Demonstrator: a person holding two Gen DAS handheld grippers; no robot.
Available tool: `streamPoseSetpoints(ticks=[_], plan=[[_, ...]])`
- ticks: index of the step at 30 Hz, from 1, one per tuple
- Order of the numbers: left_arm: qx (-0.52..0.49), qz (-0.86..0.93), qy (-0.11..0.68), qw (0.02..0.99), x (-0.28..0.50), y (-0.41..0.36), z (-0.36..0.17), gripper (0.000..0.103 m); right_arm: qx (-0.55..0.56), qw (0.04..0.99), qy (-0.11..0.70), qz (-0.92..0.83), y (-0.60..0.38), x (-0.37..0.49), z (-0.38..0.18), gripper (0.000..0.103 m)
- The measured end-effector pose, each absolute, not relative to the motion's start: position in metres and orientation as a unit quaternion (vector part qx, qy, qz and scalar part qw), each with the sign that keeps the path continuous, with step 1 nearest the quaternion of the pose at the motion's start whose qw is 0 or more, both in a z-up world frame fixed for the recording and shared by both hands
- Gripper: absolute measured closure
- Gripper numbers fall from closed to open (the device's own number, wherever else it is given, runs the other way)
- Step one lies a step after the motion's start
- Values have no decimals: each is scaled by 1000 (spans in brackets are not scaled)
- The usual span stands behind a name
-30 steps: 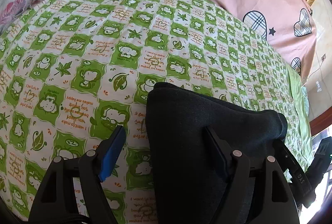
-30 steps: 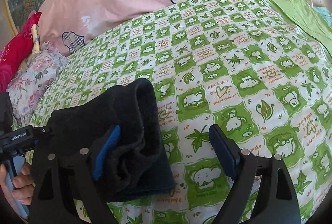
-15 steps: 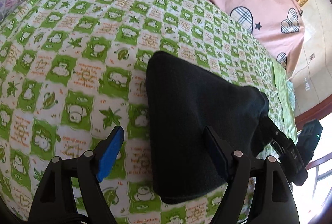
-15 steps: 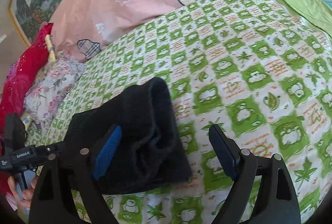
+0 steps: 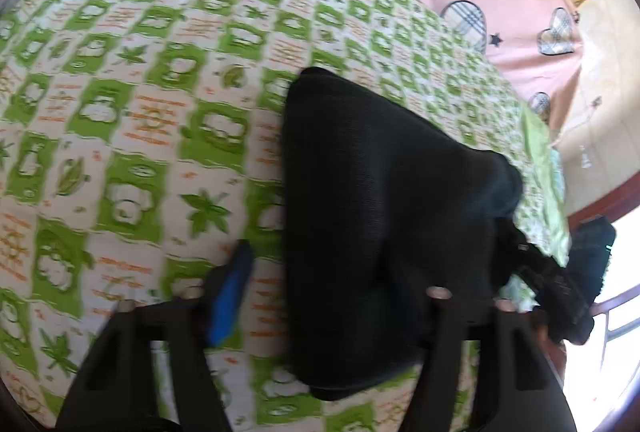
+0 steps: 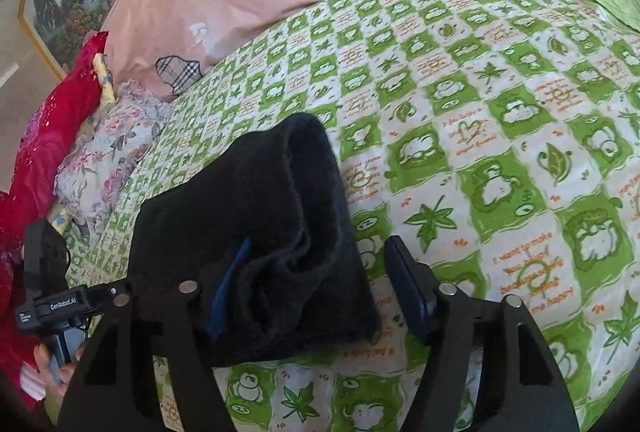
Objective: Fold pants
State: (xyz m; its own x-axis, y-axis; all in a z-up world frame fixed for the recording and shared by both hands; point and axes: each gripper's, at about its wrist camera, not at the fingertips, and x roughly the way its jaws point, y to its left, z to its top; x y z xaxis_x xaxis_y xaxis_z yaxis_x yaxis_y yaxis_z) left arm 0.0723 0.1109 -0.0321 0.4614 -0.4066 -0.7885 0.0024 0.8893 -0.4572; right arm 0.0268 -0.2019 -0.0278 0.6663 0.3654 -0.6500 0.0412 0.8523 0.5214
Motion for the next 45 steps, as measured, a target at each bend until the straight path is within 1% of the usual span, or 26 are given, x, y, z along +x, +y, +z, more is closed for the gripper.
streamPoseSetpoints(ticks=[1,4,7,9,13,19,30,35,40,45], plan=[[-204,-129,504,829,72,109,-31,57,259,874,400,95,-202,28,-29,43],[-198,-124,501,833,73,105,-28,60,270,869,403,100,-202,27,-29,49],[-208,-132,495,833,71,108,-23,69,280,868,396,106,-202,22,-25,55],[-212,-138,488,835,70,111,-18,72,286,868,391,111,-200,18,-20,59],[-196,-132,469,851,63,116,2,80,287,872,375,128,-191,13,-1,61],[-188,-101,436,874,50,143,31,81,279,873,361,171,-159,18,21,63],[-190,-27,397,898,47,229,53,81,259,861,366,238,-72,64,25,63],[-183,-12,400,898,54,251,45,81,252,857,373,249,-46,86,21,63],[-188,-8,417,889,55,264,24,80,242,855,390,240,-35,93,11,62],[-167,-9,423,891,50,258,11,75,238,854,405,226,-41,93,-1,53]])
